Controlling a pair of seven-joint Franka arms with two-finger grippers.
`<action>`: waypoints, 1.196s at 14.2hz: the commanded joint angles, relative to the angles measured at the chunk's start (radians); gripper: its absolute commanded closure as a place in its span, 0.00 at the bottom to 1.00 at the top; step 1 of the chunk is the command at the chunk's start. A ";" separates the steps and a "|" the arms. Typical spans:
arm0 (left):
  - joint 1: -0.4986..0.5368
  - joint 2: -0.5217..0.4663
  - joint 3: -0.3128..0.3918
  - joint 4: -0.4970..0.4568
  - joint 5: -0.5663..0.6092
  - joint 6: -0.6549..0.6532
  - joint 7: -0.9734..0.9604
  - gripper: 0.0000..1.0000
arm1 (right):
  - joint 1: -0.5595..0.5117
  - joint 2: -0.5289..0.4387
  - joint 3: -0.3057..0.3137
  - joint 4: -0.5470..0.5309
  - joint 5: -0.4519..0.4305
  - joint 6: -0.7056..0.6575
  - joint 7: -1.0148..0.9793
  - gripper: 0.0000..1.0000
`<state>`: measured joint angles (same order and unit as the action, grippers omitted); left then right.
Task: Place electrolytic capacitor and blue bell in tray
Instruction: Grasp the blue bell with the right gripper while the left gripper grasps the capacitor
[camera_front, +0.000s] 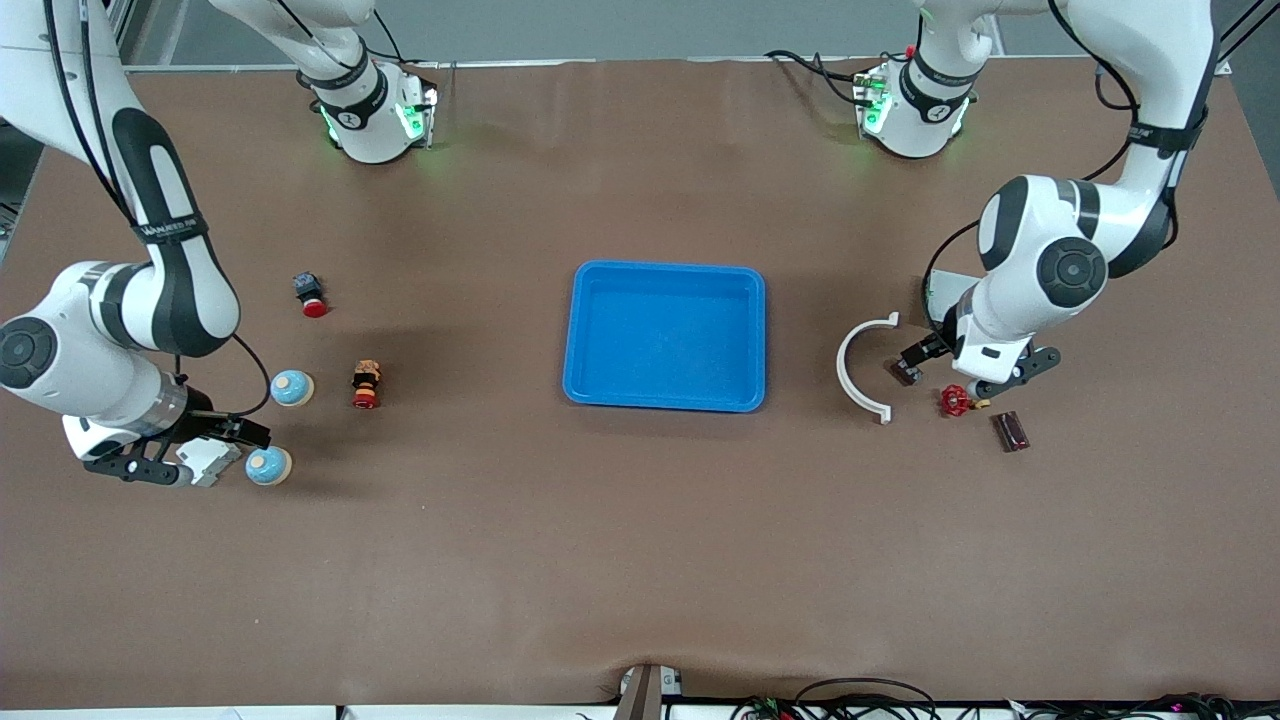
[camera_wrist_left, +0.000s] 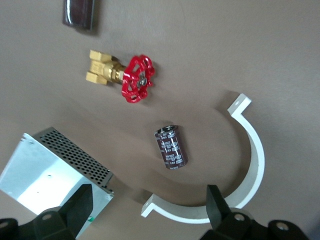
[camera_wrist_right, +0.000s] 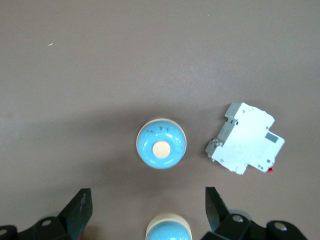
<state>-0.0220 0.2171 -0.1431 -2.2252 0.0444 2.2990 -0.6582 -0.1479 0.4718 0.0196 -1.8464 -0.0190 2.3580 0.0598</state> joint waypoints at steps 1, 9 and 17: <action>-0.004 0.050 -0.003 -0.005 0.017 0.063 -0.101 0.00 | -0.019 0.043 0.013 0.010 -0.001 0.052 -0.014 0.00; -0.004 0.185 0.000 0.002 0.017 0.226 -0.361 0.00 | -0.028 0.137 0.013 0.047 -0.009 0.124 -0.014 0.00; -0.001 0.199 0.005 -0.002 0.017 0.250 -0.409 0.32 | -0.029 0.191 0.013 0.078 -0.010 0.147 -0.012 0.00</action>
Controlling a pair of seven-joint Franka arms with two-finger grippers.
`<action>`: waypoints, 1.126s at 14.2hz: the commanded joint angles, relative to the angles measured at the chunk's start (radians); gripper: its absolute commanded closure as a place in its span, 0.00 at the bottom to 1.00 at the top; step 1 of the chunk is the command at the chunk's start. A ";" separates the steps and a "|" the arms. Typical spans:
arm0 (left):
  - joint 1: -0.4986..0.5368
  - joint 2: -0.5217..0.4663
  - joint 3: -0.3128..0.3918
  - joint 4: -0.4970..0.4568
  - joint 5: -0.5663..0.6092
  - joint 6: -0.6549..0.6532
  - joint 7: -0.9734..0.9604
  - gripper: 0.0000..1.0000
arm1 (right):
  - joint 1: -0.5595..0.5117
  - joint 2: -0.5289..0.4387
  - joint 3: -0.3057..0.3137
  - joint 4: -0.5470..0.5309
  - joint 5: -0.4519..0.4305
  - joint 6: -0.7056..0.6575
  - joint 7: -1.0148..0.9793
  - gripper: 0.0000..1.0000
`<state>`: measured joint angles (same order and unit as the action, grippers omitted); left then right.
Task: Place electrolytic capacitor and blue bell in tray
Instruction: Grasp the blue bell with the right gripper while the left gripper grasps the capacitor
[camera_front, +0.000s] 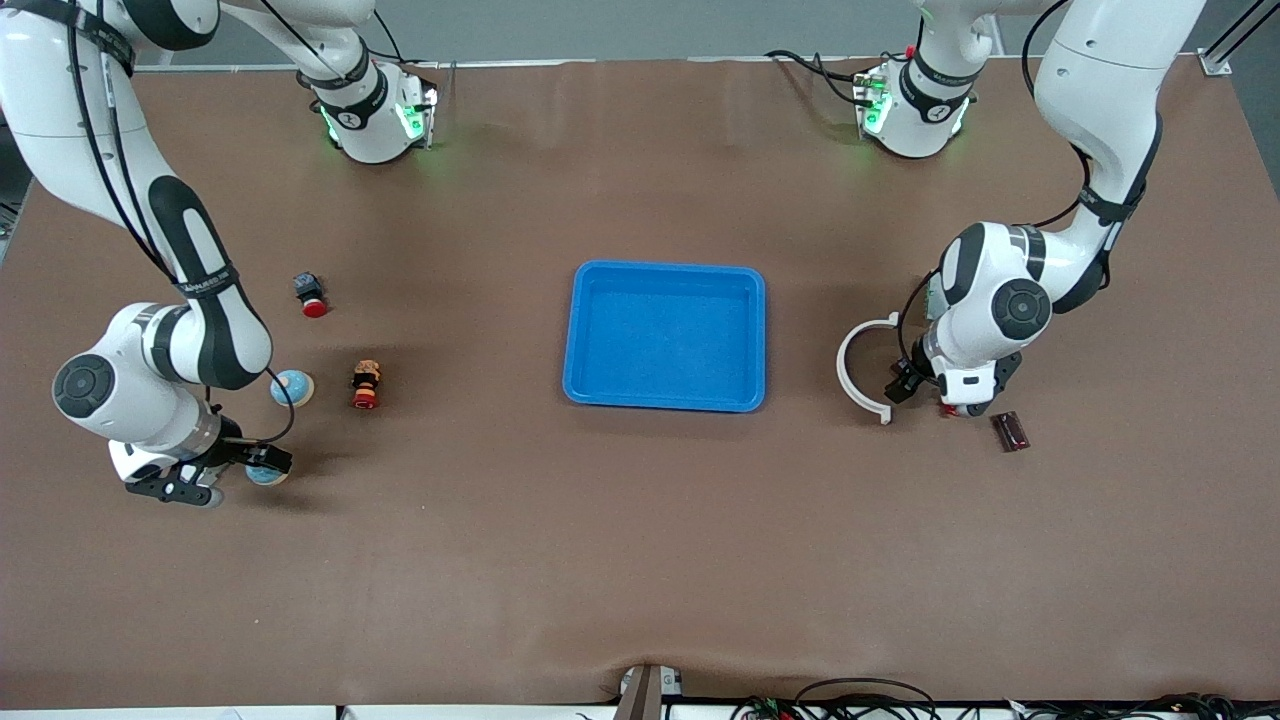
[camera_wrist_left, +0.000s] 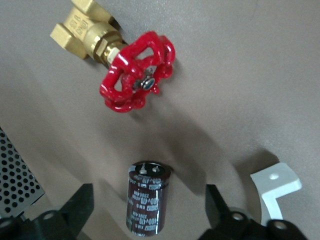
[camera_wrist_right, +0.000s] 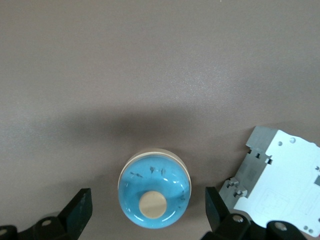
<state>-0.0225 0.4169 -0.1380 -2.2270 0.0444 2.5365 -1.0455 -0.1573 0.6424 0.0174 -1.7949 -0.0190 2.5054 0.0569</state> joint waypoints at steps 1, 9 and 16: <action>-0.002 -0.003 0.000 0.001 0.017 0.011 -0.022 0.53 | -0.019 0.028 0.015 0.032 -0.009 0.000 -0.009 0.00; 0.000 -0.053 0.000 0.036 0.017 -0.039 -0.027 1.00 | -0.013 0.040 0.015 0.037 0.004 0.015 0.006 1.00; -0.039 -0.119 -0.095 0.237 0.017 -0.369 -0.102 1.00 | 0.005 0.001 0.021 0.051 0.004 -0.086 0.018 1.00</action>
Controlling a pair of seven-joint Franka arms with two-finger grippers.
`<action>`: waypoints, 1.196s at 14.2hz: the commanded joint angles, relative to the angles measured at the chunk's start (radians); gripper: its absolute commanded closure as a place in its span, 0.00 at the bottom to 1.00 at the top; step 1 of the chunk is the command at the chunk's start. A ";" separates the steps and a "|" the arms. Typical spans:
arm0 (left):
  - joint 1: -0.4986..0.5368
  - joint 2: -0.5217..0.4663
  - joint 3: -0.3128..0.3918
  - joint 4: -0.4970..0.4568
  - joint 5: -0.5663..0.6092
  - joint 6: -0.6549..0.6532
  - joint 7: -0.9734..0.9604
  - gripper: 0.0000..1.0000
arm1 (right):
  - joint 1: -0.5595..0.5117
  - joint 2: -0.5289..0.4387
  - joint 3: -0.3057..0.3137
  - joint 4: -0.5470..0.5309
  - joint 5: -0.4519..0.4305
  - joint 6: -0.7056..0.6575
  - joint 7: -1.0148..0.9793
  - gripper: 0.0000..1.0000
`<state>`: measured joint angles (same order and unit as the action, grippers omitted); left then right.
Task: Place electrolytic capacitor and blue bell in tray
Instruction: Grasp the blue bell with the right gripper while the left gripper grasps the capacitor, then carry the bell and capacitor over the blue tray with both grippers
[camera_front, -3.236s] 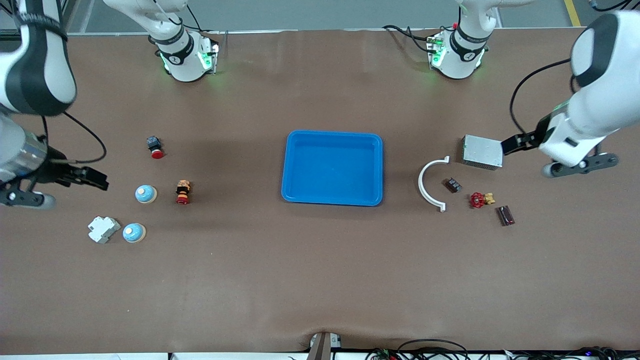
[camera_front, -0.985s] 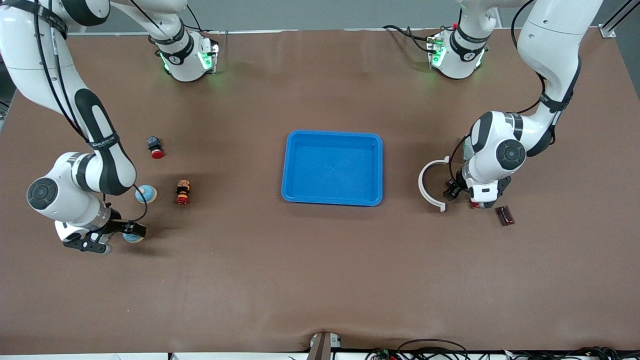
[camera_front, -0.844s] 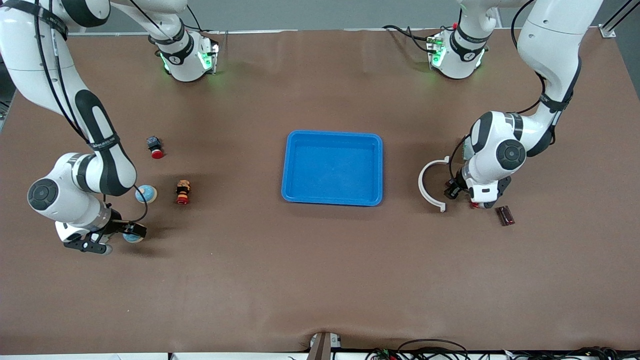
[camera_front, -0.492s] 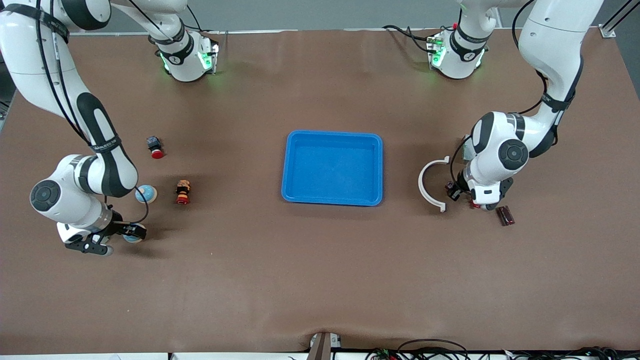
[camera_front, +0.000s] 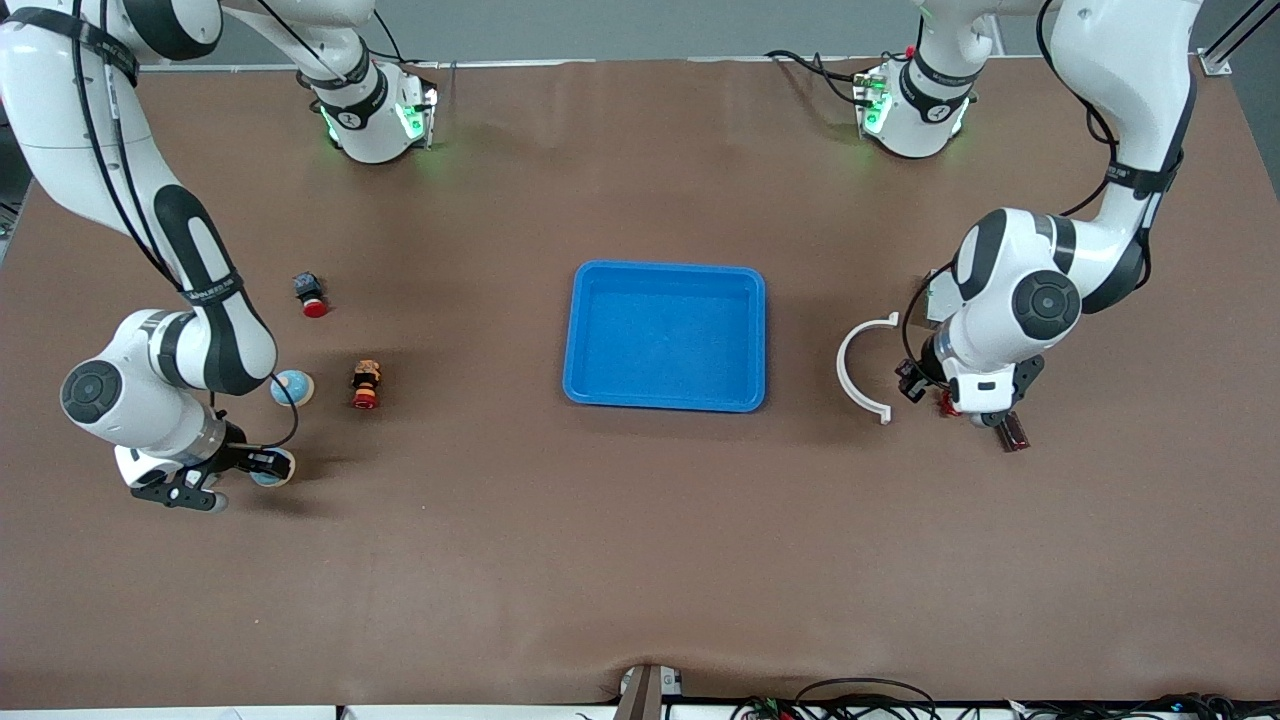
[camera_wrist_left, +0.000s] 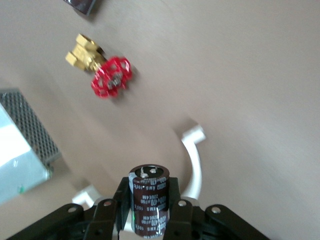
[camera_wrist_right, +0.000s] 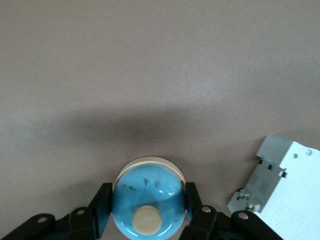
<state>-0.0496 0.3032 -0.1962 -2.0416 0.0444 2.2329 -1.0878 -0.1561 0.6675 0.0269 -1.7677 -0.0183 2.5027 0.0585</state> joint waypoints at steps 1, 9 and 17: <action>-0.013 -0.006 -0.061 0.069 0.017 -0.078 -0.093 1.00 | 0.012 -0.046 0.014 0.048 0.003 -0.158 0.047 1.00; -0.163 0.050 -0.112 0.124 0.017 -0.076 -0.358 1.00 | 0.269 -0.311 0.022 0.068 0.041 -0.539 0.518 1.00; -0.285 0.151 -0.111 0.123 0.018 -0.067 -0.552 1.00 | 0.625 -0.457 0.022 0.063 0.098 -0.647 1.117 1.00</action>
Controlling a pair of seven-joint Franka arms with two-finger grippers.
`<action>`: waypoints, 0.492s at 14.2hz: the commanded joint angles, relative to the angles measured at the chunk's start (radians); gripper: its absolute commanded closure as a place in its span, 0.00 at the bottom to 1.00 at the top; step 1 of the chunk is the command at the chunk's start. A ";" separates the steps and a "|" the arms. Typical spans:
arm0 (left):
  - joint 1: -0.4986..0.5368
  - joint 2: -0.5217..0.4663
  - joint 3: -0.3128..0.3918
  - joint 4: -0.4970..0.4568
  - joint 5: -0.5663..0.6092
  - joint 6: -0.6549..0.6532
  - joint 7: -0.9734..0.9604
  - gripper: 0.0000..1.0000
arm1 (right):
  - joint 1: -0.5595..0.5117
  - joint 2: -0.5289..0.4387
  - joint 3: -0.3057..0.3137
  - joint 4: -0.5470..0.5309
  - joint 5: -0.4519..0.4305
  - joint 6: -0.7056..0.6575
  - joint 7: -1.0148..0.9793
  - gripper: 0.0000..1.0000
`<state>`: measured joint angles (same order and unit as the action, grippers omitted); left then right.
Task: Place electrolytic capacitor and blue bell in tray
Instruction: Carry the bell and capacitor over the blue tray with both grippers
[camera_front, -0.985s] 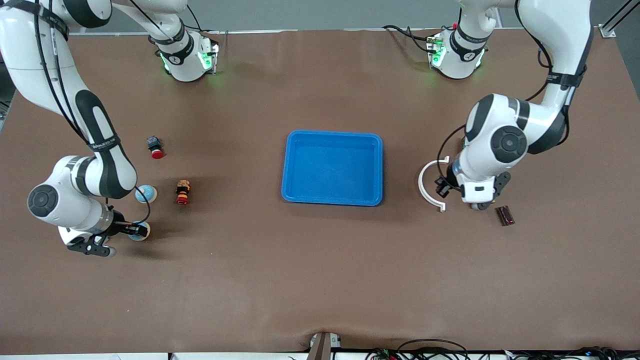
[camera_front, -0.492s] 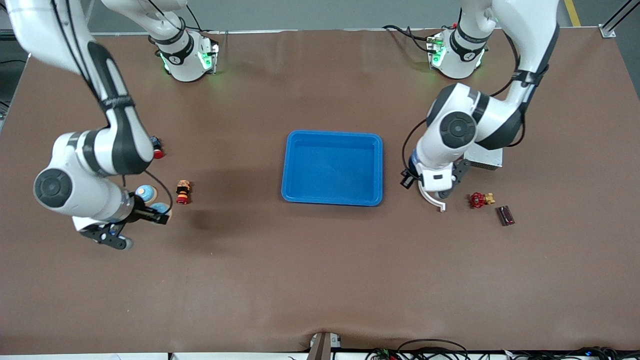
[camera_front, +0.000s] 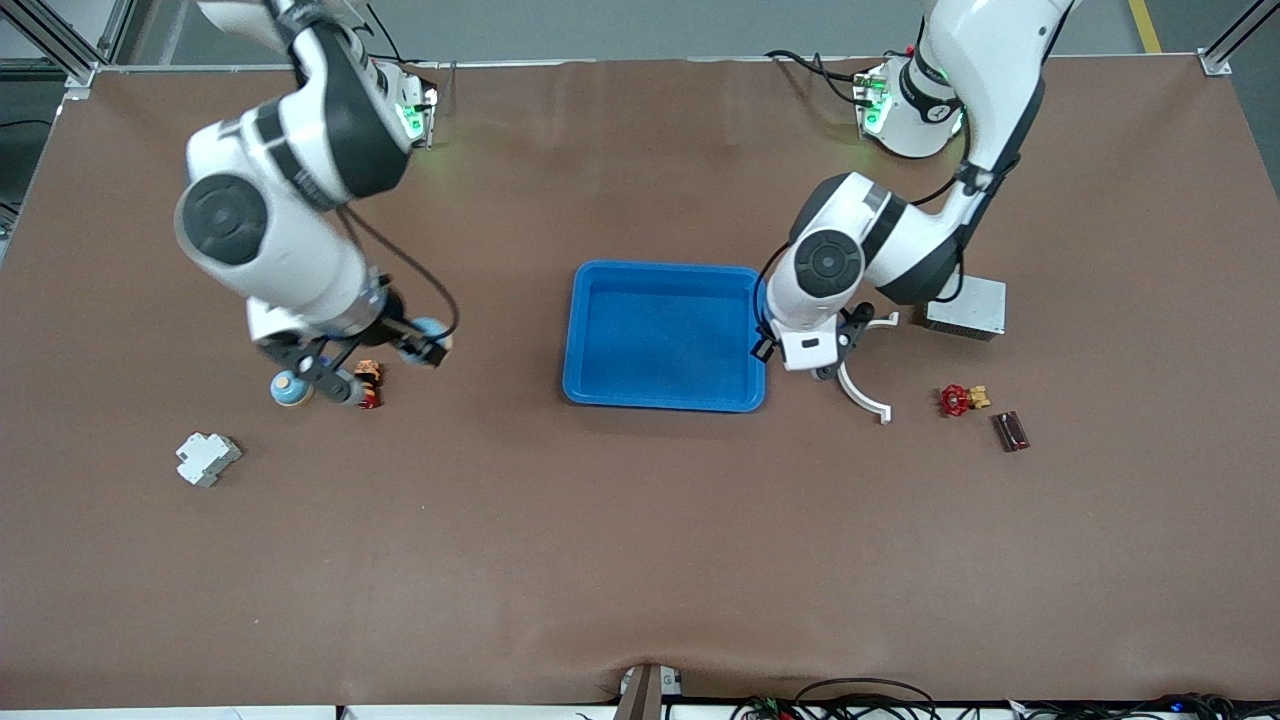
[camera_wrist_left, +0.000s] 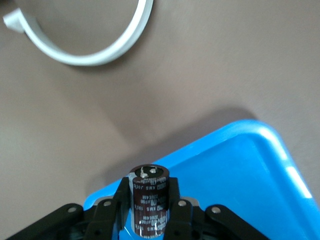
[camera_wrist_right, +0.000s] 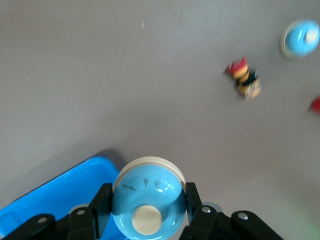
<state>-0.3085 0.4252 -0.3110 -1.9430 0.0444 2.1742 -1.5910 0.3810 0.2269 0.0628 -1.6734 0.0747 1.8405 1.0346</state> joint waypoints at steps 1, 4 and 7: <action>-0.043 0.033 0.004 0.024 0.017 -0.008 -0.066 1.00 | 0.131 -0.011 -0.014 -0.032 0.000 0.022 0.206 1.00; -0.089 0.053 0.006 0.022 0.018 -0.005 -0.127 1.00 | 0.214 -0.005 -0.015 -0.040 0.000 0.057 0.350 1.00; -0.121 0.104 0.006 0.021 0.031 0.035 -0.202 1.00 | 0.278 -0.001 -0.015 -0.109 -0.010 0.162 0.450 1.00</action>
<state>-0.4035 0.4878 -0.3106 -1.9383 0.0454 2.1841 -1.7362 0.6216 0.2329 0.0613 -1.7258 0.0739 1.9341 1.4218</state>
